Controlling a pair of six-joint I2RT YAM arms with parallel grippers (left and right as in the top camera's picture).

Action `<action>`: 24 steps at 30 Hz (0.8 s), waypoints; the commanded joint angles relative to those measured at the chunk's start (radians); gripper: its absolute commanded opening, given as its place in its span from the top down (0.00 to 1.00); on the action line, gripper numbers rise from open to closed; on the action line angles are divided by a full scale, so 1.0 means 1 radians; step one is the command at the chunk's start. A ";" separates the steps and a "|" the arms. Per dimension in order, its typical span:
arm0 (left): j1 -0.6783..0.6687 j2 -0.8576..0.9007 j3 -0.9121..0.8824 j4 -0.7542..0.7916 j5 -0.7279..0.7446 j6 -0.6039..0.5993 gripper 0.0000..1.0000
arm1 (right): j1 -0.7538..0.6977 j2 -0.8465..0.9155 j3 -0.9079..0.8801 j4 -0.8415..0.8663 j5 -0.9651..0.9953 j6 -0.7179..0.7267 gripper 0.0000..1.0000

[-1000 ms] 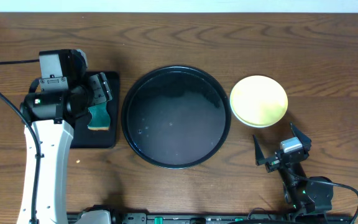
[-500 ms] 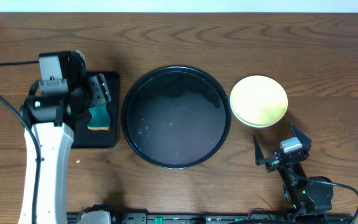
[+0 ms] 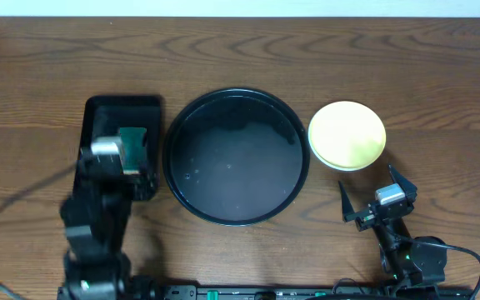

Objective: Clean dirty plates on tray and stack at the side

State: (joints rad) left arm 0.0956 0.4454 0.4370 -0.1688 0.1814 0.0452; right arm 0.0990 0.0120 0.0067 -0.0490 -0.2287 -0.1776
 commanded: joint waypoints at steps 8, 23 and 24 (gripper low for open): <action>0.000 -0.335 -0.340 0.152 -0.012 0.093 0.25 | -0.011 -0.006 -0.001 -0.004 -0.005 -0.011 0.01; 0.000 -0.444 -0.433 0.110 -0.036 0.084 0.25 | -0.011 -0.006 -0.001 -0.004 -0.005 -0.011 0.01; 0.000 -0.444 -0.433 0.110 -0.036 0.084 0.25 | -0.011 -0.006 -0.001 -0.004 -0.005 -0.011 0.01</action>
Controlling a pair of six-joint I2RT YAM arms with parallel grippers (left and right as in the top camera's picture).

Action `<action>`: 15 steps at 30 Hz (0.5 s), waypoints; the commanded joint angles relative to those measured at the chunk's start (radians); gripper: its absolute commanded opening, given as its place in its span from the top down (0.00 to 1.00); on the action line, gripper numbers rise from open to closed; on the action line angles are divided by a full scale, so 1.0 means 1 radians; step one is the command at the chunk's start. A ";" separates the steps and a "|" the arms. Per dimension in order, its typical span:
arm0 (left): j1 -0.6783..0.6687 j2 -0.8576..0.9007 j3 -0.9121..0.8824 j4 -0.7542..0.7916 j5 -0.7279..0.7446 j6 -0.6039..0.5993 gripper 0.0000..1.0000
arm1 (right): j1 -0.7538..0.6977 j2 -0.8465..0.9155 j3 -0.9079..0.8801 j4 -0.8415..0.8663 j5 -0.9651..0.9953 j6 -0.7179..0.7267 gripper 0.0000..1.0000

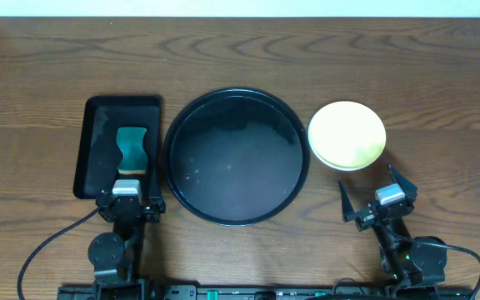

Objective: Clean dirty plates on tray and stack at the side

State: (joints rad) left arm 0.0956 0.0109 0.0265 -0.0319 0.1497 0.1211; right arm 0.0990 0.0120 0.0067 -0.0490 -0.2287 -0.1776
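Note:
A round black tray (pixel 236 200) lies mid-table with a few small specks on its wet-looking surface and no plate on it. To its right rests a stack of pale yellow plates (pixel 347 135). A teal sponge (pixel 132 148) lies in the rectangular black tray (pixel 94 150) at the left. My left gripper (pixel 130 198) sits pulled back just below that tray, its fingers spread and holding nothing. Below the plates, my right gripper (pixel 366 177) stands open and holds nothing.
The wooden table (pixel 240 50) runs wide behind the trays. Both arm bases and their cables sit along the front edge (pixel 240 292). The table's left edge shows at the far left.
My left gripper was over the sponge in the rectangular tray; it now sits back near the front edge, and the sponge lies uncovered in that tray. The right arm and the plates have not moved.

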 commanded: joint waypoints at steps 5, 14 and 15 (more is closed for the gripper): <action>0.000 -0.006 -0.023 -0.026 -0.004 0.009 0.25 | -0.011 -0.006 -0.001 -0.004 -0.005 -0.011 0.01; 0.000 -0.002 -0.023 -0.026 -0.004 0.009 0.25 | -0.011 -0.006 -0.001 -0.004 -0.005 -0.011 0.01; 0.000 0.000 -0.023 -0.026 -0.004 0.009 0.25 | -0.011 -0.006 -0.001 -0.004 -0.005 -0.011 0.01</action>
